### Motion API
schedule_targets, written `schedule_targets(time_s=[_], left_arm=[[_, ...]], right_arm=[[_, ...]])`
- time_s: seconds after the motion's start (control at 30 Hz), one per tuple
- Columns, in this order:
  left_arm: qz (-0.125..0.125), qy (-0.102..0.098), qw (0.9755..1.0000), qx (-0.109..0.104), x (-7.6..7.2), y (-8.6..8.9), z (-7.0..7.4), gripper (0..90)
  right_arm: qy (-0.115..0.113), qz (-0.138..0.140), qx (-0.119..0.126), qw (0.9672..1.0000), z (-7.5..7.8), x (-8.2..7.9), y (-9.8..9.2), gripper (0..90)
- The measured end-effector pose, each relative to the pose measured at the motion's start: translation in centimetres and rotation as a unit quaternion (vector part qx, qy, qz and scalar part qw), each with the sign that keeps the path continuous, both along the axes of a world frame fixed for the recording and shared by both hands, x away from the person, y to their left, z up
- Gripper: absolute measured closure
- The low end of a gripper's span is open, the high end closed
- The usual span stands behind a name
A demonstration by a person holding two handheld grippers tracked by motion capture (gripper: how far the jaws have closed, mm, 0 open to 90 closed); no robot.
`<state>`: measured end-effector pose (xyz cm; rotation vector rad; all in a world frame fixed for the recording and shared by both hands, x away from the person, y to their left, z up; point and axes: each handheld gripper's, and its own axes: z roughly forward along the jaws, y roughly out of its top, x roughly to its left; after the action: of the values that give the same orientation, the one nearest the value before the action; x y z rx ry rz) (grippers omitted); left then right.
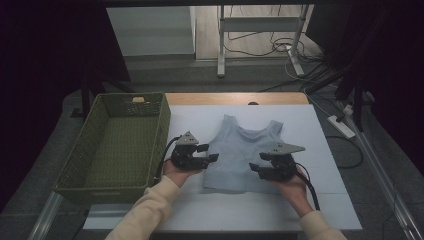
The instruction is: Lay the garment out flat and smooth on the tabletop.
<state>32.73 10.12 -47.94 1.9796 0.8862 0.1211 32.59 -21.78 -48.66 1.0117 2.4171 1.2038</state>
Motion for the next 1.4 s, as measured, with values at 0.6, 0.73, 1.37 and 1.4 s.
schedule_targets(time_s=[0.6,0.73,1.37,1.4], left_arm=[[-0.002,-0.012,0.9999,0.012,-0.1,0.2,-0.3,32.6],[0.003,-0.012,0.9998,0.013,0.0,0.4,-0.3,30.6],[0.005,-0.010,0.9999,0.009,0.0,0.4,-0.3,28.6],[0.005,-0.010,0.9999,0.008,0.0,0.4,-0.3,28.6]], right_arm=[[0.016,0.020,-0.034,0.9991,-1.4,0.9,2.3,34.7],[0.032,0.019,-0.057,0.9977,-2.3,1.3,3.1,32.8],[0.000,0.009,-0.064,0.9979,-1.5,1.2,3.1,84.5],[-0.004,0.005,-0.060,0.9982,-1.1,1.3,3.0,84.5]])
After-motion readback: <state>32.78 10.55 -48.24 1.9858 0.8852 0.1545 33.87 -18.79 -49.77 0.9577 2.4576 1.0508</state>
